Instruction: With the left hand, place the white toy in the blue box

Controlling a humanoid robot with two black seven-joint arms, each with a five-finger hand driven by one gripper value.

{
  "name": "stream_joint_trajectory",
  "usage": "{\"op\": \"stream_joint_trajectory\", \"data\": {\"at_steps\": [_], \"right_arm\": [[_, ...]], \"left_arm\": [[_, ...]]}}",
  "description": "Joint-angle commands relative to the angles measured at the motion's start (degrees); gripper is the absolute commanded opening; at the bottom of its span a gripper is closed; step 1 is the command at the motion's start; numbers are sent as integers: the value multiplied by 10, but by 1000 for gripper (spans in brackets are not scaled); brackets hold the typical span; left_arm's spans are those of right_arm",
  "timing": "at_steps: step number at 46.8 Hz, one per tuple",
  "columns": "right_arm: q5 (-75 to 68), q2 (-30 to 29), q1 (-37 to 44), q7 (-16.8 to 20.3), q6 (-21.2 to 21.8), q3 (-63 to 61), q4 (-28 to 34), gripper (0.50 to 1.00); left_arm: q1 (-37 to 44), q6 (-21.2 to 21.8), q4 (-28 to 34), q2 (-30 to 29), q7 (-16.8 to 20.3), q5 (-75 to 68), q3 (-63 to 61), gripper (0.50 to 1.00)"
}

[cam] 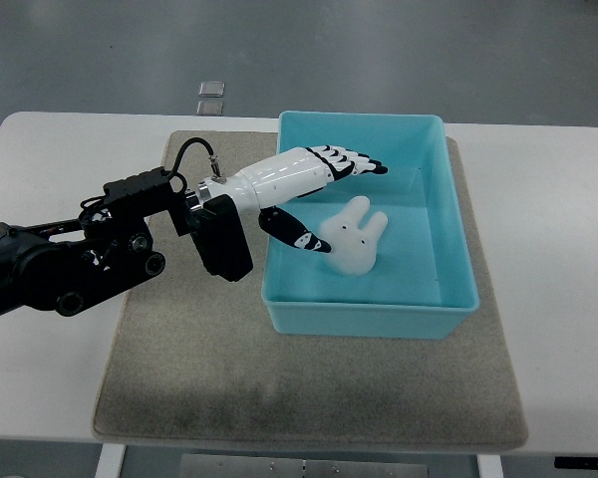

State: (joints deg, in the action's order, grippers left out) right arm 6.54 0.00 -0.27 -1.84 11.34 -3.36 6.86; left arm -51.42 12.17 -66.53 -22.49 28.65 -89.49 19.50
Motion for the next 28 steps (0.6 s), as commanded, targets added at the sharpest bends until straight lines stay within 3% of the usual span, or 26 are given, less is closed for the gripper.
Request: {"op": "stream_joint_trajectory", "data": {"at_steps": [1,8,19,28], "right_arm": [[1,0,0,0,0,-1,0,936],[1,0,0,0,0,-1,-1,936],[1,0,0,0,0,0,0,936],[1,0,0,0,0,-1,0,936]], "left_arm": [[1,4,0,0,0,13,2,958],[-1,6,-1,-1,0,110,25,958],[4,-3,0,-4,-1,441,79,958],[2,-10,27,-18,-4,628,71,994]]}}
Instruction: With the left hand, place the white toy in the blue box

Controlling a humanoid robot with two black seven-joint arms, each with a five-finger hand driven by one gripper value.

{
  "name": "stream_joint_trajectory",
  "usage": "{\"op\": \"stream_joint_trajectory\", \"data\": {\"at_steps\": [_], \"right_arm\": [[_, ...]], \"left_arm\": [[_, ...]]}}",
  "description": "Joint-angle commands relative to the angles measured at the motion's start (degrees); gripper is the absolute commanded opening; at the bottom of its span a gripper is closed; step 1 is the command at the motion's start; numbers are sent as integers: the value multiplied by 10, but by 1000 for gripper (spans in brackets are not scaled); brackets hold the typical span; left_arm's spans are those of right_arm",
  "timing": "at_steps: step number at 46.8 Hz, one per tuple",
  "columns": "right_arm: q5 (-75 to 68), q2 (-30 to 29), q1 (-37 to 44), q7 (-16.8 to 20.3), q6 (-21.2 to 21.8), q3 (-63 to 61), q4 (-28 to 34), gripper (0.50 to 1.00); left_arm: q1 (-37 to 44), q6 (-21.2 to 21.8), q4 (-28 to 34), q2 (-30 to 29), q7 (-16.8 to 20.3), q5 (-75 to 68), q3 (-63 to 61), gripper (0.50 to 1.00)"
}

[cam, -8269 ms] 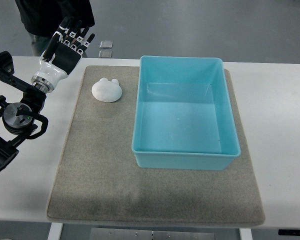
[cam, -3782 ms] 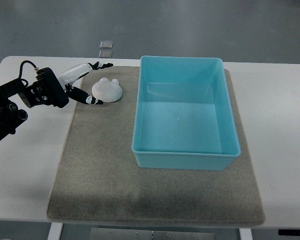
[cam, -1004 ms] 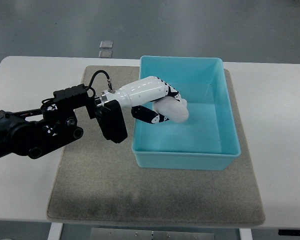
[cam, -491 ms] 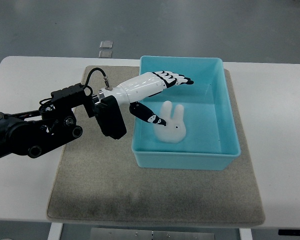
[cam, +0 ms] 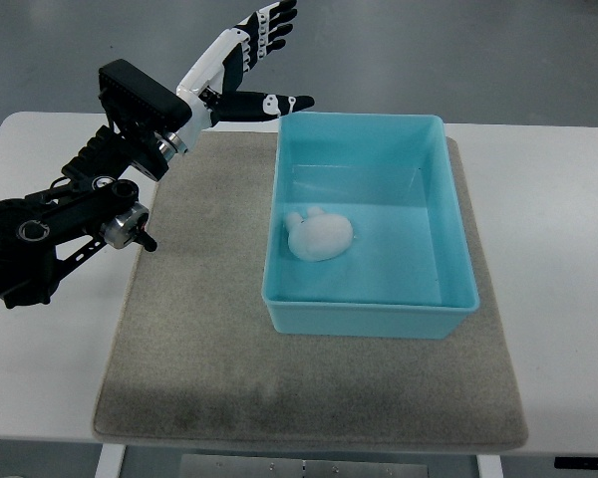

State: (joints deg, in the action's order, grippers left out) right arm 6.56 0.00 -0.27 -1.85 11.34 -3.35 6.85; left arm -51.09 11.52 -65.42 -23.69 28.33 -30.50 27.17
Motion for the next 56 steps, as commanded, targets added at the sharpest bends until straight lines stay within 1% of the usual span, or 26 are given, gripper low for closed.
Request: {"op": "stream_joint_trajectory", "data": {"at_steps": [1,5,10,17,19,22,30,36,38,47,56], "right_arm": [[-1,0,0,0,0,0,0,936],[0,0,0,0,0,0,0,936],[0,0,0,0,0,0,0,936],[0,0,0,0,0,-1,0,936],[0,0,0,0,0,-1,0,936],[0,0,0,0,0,0,0,936],[0,0,0,0,0,0,0,936],[0,0,0,0,0,0,0,936],[-1,0,0,0,0,-1,0,936],[0,0,0,0,0,-1,0,936],[0,0,0,0,0,-1,0,936]], "left_arm": [[-2,-7,23,-7,-1,47,-4,994],[-2,-32,49,-9,-5,56,3,994],[1,-88,75,-9,-6,103,4,994],[3,-175,110,-9,-4,274,3,994],[6,-188,117,-9,-4,319,3,994],[6,-191,120,-9,-4,370,3,994],[12,-191,142,-8,-7,439,22,994],[22,-193,142,-8,-44,528,46,994],[23,-194,142,-8,-48,550,48,994],[35,-196,137,-5,-53,606,71,994],[48,-197,137,-3,-56,606,77,994]]}}
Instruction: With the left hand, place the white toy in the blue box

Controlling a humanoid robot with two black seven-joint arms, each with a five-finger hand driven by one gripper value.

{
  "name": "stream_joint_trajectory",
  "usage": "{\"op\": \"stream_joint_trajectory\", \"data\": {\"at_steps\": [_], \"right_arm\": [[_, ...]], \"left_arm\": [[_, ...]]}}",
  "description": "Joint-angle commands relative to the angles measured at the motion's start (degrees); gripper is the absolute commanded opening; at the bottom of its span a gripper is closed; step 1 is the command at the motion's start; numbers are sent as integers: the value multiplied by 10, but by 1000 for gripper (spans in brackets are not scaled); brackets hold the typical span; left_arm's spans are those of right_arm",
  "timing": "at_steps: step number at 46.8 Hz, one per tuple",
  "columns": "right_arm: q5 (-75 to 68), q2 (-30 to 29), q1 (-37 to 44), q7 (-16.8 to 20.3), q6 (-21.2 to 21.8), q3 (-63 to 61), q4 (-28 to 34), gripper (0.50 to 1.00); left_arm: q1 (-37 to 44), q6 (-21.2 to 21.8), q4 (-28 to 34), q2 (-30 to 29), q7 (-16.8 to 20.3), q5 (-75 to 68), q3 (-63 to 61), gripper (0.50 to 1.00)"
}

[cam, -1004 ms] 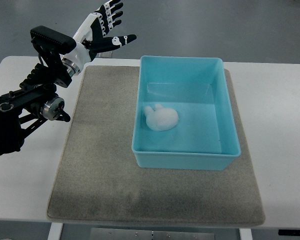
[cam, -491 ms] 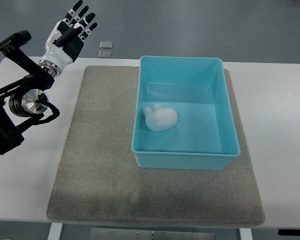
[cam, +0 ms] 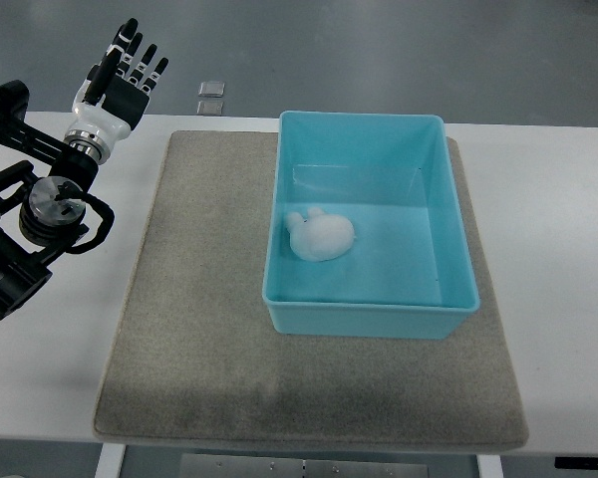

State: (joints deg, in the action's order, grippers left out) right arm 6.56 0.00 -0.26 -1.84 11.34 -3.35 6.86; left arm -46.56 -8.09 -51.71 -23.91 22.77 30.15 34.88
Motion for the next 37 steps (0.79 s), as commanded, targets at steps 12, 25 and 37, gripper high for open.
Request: {"op": "stream_joint_trajectory", "data": {"at_steps": [12,25,37], "right_arm": [[0,0,0,0,0,-1,0,936],[0,0,0,0,0,0,0,936],[5,0,-1,-1,3,0,8,936]], "left_arm": [[19,-9,0,1,0,-11,-2,994],[31,-22,-1,2,1,-14,-7,994],[44,-32,-6,5,1,-31,-7,994]]}}
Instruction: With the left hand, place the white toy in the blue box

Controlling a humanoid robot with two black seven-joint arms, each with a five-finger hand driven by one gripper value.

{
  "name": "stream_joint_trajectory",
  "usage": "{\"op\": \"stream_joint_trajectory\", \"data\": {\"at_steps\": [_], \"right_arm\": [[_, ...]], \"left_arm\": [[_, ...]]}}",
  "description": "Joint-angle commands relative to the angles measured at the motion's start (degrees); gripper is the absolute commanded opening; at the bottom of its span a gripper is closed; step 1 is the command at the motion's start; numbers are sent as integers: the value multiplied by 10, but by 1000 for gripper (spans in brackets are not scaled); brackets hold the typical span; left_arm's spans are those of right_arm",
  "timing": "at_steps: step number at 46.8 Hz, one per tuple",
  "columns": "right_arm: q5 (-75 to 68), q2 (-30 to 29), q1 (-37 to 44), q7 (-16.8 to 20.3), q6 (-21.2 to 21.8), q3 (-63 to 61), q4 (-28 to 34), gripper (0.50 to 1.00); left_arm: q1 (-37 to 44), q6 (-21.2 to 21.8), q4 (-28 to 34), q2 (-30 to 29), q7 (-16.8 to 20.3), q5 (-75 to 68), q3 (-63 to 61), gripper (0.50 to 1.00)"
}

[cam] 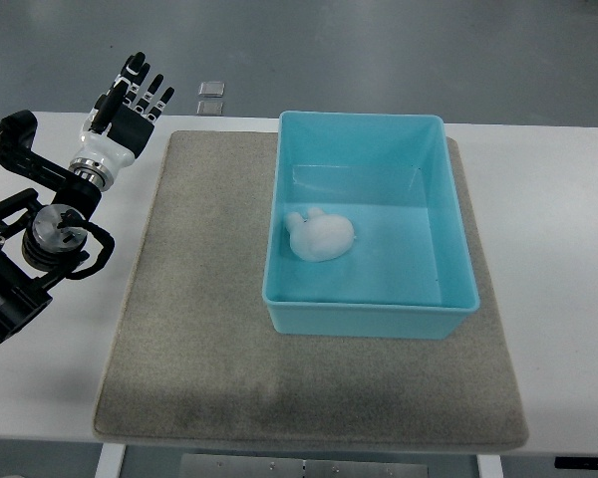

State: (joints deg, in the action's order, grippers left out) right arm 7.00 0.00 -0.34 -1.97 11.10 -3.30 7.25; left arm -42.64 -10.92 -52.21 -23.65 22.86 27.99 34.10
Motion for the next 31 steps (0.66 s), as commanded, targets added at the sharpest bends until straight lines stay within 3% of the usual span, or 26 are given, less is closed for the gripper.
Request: {"op": "stream_joint_trajectory", "data": {"at_steps": [1,31], "right_arm": [[-1,0,0,0,4,-1,3,936],[0,0,1,3,-1,0,-1,936]], "left_arm": [[6,-6,-1,5,0,-13,1,994],[14,-9,-1,9,0,-32,7,994]]}}
